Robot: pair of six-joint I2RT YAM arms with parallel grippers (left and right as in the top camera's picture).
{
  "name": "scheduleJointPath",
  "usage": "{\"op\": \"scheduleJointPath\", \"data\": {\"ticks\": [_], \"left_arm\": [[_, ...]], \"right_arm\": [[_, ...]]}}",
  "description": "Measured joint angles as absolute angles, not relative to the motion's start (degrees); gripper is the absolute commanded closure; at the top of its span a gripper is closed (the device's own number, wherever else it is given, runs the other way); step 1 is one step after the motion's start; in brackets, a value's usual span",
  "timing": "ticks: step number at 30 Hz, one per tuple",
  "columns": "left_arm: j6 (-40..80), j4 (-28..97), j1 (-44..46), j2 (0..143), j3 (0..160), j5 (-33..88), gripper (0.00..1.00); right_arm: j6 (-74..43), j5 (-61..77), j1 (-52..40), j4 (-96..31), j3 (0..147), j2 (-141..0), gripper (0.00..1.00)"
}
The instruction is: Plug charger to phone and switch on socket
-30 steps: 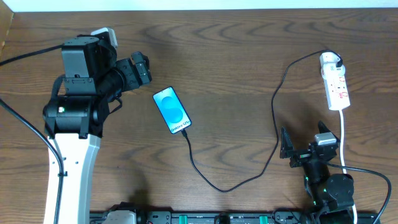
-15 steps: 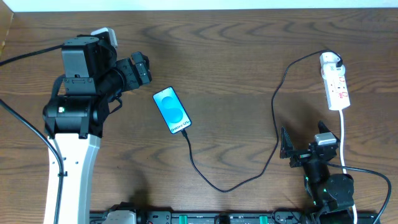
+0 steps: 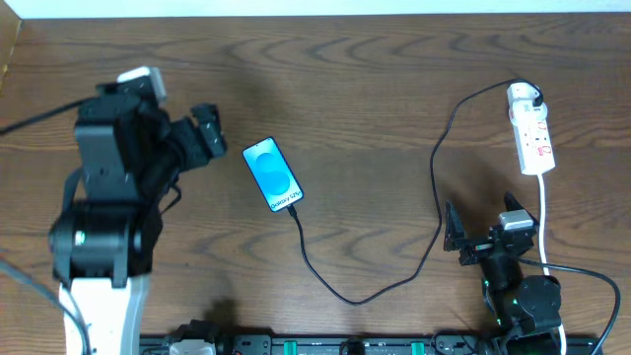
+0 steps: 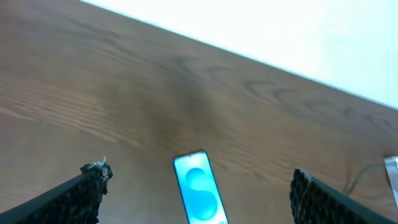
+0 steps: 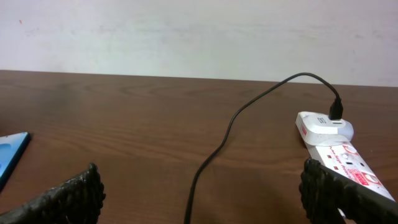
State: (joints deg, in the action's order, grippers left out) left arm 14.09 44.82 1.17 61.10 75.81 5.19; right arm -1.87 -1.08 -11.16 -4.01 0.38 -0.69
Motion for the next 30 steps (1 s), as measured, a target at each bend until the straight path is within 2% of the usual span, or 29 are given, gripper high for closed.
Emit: {"op": "scheduleJointPath", "data": {"ticks": [7,15,22,30], "left_arm": [[14.1,39.5,1.2,51.7,67.0,1.0,0.05],[14.0,14.2,1.2,38.8,42.5,0.4,0.05],[11.5,-3.3,1.2,27.6,23.7,0.0,0.05],[1.1,-9.1,1.2,14.5,9.6,2.6,0.05]], "right_arm": [[-1.9,-1.1,-11.2,-4.0,0.4,-0.7,0.01],[-1.9,-1.1,-11.2,-4.0,0.4,-0.7,0.01],[-1.9,-1.1,-11.2,-4.1,0.4,-0.7,0.01],[-1.9,-1.1,-11.2,-4.0,0.4,-0.7,0.01]]}}
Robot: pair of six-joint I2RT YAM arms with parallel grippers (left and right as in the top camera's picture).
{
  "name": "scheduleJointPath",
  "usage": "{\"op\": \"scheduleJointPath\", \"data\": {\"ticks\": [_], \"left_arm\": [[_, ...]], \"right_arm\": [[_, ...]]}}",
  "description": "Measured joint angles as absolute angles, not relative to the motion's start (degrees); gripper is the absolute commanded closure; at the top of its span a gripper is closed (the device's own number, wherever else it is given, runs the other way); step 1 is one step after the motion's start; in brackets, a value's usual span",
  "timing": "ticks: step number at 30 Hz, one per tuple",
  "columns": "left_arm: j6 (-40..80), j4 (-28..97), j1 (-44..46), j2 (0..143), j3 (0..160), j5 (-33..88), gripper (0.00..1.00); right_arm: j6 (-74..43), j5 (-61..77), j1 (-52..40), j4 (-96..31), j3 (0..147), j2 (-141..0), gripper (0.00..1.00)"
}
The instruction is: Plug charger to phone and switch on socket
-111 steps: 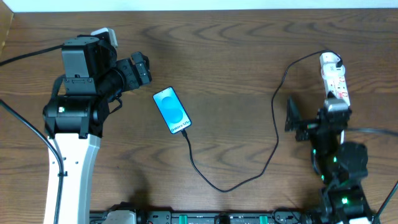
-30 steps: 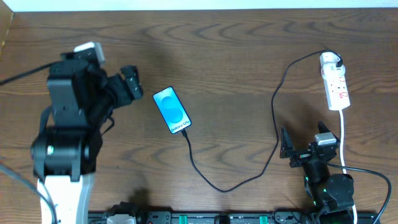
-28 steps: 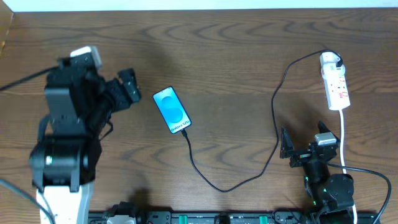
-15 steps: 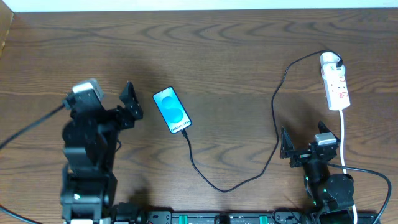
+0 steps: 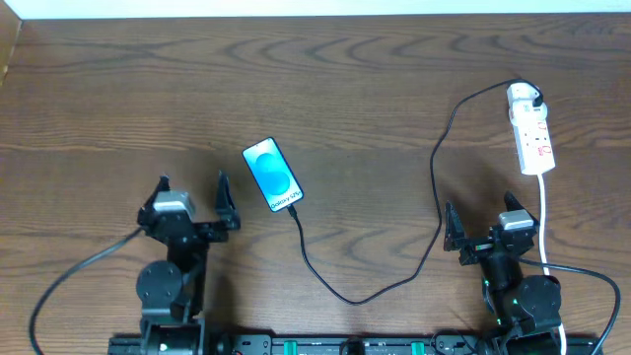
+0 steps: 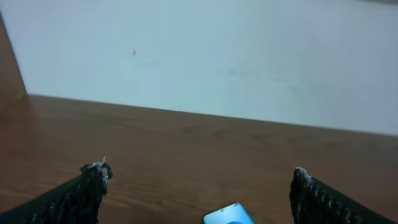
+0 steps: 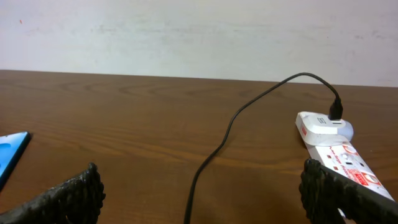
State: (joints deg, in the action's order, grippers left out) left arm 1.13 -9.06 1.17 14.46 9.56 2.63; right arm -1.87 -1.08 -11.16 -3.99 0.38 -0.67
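Observation:
A phone (image 5: 272, 174) with a lit blue screen lies face up on the wooden table (image 5: 355, 89). A black charger cable (image 5: 365, 291) joins its lower end, loops across the table and runs up to a plug in the white socket strip (image 5: 530, 128) at the far right. My left gripper (image 5: 190, 200) sits open near the front edge, left of the phone, whose top edge (image 6: 229, 215) shows between its fingers. My right gripper (image 5: 481, 229) is open at the front right, below the strip (image 7: 333, 146), with the cable (image 7: 214, 155) running between its fingers.
A white lead (image 5: 545, 227) runs from the socket strip down past the right arm. A white wall (image 7: 199, 31) stands behind the table's far edge. A rail (image 5: 325, 345) lies along the front edge.
My left arm has gone from raised over the table's left side, beside the phone, to low at the front edge. The right arm, phone and cable are unmoved.

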Motion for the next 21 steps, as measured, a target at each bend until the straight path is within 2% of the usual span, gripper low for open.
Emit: {"op": "scheduleJointPath", "data": {"ticks": [11,21], "left_arm": [[-3.3,-5.7,1.2,1.9,0.4,3.0,0.05],[-4.2,1.2,1.2,0.6,0.7,3.1,0.05]], "right_arm": [[-1.9,-1.1,-11.2,-4.0,0.4,-0.7,0.01],[-1.9,-1.1,-11.2,-4.0,0.4,-0.7,0.01]]}}
